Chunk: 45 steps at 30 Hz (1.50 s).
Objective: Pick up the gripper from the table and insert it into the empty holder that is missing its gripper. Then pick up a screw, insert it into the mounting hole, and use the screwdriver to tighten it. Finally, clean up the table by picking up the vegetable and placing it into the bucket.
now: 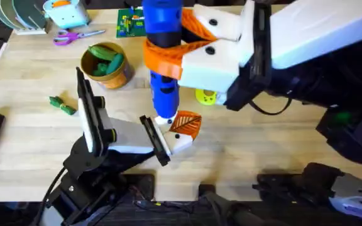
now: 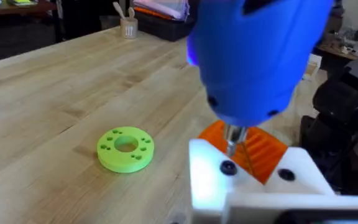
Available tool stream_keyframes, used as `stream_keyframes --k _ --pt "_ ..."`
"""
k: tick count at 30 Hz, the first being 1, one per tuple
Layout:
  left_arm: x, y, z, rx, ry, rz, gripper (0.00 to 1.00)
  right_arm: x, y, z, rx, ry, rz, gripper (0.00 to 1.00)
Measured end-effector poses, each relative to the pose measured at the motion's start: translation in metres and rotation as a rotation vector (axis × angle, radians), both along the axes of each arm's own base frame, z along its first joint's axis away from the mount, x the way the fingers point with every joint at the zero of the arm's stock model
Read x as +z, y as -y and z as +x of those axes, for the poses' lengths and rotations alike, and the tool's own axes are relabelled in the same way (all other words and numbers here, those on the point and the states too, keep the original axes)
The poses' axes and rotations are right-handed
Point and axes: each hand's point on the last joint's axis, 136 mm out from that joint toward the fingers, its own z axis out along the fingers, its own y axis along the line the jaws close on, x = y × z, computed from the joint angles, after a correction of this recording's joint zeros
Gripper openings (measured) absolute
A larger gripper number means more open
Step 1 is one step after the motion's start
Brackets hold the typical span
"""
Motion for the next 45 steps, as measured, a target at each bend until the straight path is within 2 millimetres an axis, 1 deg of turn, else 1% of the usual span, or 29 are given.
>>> stream_keyframes --k 6,12,22,28,39,43,45 --pt "0.0 0.0 0.0 0.0 0.0 0.0 0.012 -0.003 -0.001 -0.002 0.017 -0.006 -0.013 0.023" --pt "0.0 0.0 0.0 0.0 0.0 0.0 0.012 -0.013 -0.003 -0.002 0.02 -0.031 -0.045 0.023" --pt "0.0 0.0 0.0 0.0 0.0 0.0 0.012 -0.013 0.0 0.003 0.006 -0.021 -0.048 0.023" --pt "0.0 0.0 0.0 0.0 0.0 0.0 0.012 -0.001 0.001 0.0 0.009 0.018 -0.009 0.023" --pt "0.0 0.0 0.0 0.0 0.0 0.0 0.012 -0.003 0.0 -0.001 0.021 0.004 -0.014 0.023" --pt "0.0 0.0 0.0 0.0 0.0 0.0 0.012 -0.012 -0.005 0.004 0.025 -0.031 -0.031 0.023" --pt "0.0 0.0 0.0 0.0 0.0 0.0 0.012 -0.013 -0.005 0.004 0.024 -0.033 -0.032 0.023"
